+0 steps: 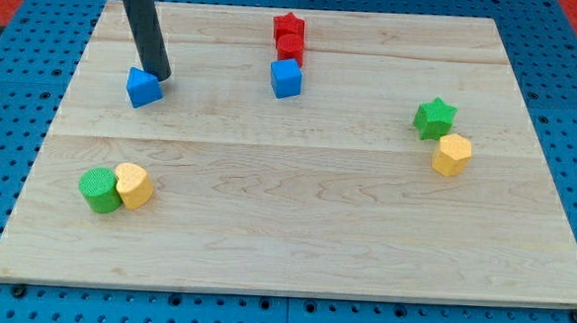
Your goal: Move the red blocks to the right of the traingle
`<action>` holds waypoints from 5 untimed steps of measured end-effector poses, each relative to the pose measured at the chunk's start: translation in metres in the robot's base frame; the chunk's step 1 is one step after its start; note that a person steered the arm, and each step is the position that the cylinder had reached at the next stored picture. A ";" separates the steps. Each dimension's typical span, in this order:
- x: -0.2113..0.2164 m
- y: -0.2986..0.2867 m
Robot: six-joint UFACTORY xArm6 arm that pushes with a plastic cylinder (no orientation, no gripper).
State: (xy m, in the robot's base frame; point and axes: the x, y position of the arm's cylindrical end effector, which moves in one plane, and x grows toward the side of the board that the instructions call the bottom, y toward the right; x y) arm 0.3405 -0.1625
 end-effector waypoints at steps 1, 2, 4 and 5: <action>-0.029 0.025; -0.070 0.024; -0.101 0.126; -0.123 0.152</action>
State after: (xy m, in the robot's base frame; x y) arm 0.2176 -0.0109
